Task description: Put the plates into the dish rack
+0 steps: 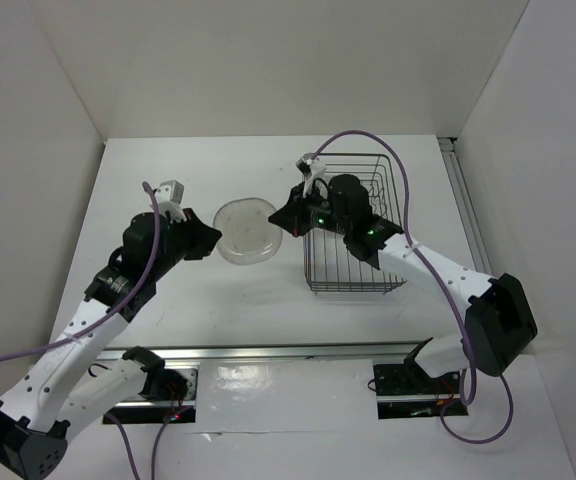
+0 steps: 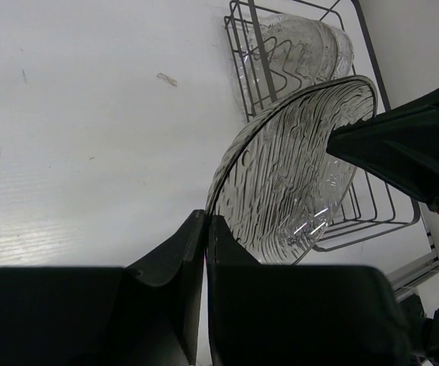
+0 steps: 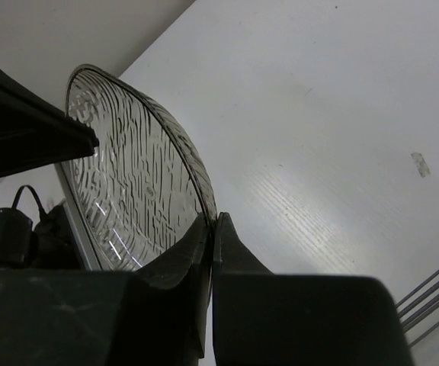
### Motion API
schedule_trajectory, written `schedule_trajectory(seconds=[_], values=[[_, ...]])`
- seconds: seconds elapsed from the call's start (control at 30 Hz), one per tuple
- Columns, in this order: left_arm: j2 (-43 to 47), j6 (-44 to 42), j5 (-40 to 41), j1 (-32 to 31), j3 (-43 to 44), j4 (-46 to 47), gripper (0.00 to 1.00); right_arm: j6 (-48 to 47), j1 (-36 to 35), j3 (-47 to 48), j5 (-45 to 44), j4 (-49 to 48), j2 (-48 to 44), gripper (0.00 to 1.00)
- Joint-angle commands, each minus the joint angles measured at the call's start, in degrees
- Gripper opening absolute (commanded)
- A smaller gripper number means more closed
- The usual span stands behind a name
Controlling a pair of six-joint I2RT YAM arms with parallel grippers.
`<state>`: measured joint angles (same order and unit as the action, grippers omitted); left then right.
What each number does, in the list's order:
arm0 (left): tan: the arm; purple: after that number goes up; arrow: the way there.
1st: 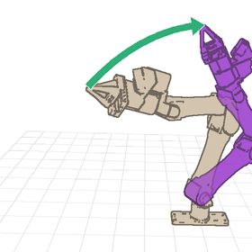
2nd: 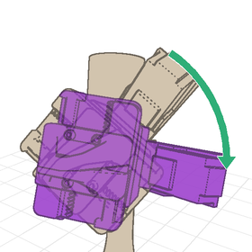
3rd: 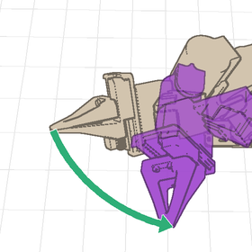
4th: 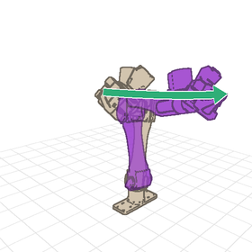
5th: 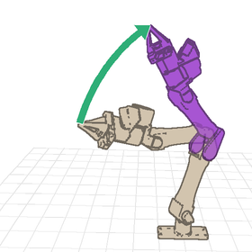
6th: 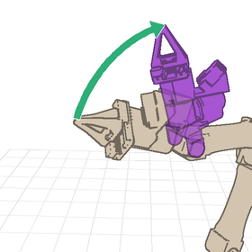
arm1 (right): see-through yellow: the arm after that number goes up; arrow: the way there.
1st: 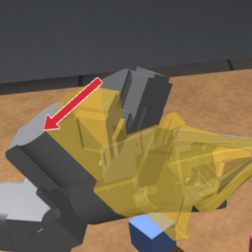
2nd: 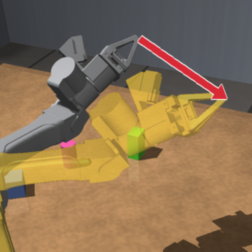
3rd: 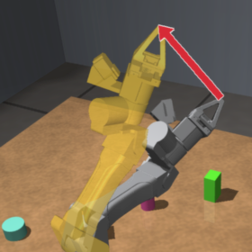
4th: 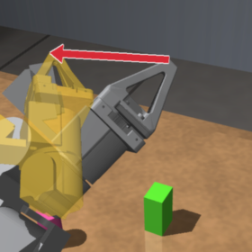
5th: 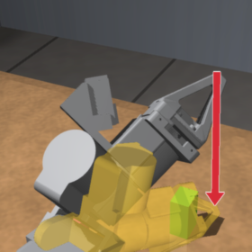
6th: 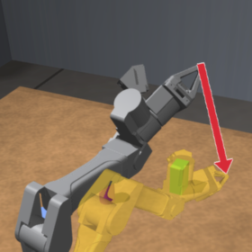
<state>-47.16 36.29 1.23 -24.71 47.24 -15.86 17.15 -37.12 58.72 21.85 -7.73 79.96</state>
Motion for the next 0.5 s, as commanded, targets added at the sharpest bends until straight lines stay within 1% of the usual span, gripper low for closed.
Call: schedule_trajectory(seconds=[0.0,0.03,0.1,0.13,0.2,0.23,0.3,0.37,0.43,0.47], values=[[0.31,1.84,-0.27,-0.16,0.13,3.82,0.32,1.3,-1.2,2.89,-2.86,-1.58,-0.07,0.0],[0.83,1.85,-0.27,-0.16,0.13,3.82,0.47,1.83,-1.2,2.89,-4.78,-1.59,-0.07,0.0],[1.36,2.38,0.26,-0.16,-0.49,3.82,0.87,2.71,-1.2,2.89,-7.77,-1.59,-1.74,0.0],[1.37,2.38,0.87,-0.16,-0.49,3.82,1.0,3.41,-1.2,2.89,-11.87,-1.59,-2.26,0.0],[2.5,2.91,2.27,-0.16,0.3,2.51,1.0,3.42,-1.2,3.68,-18.56,0.95,-4.62,0.0],[2.51,3.51,4.28,-0.16,0.83,1.45,1.0,3.42,-1.2,4.29,-22.07,2.09,-5.6,0.0],[4.08,4.04,7.97,-0.16,2.49,-2.23,1.0,2.9,-1.2,6.92,-37.68,6.29,-8.23,0.0],[4.7,4.58,10.62,0.45,3.99,-5.14,1.0,2.19,-1.2,9.3,-45.19,9.64,-9.47,0.0],[3.75,4.58,14.65,0.97,7.32,-11.1,1.0,0.88,-1.2,13.67,-53.01,15.44,-10.18,0.0],[2.96,4.58,15.72,0.98,8.55,-13.21,1.0,0.17,-1.2,14.92,-59.31,16.77,-10.7,0.0]])
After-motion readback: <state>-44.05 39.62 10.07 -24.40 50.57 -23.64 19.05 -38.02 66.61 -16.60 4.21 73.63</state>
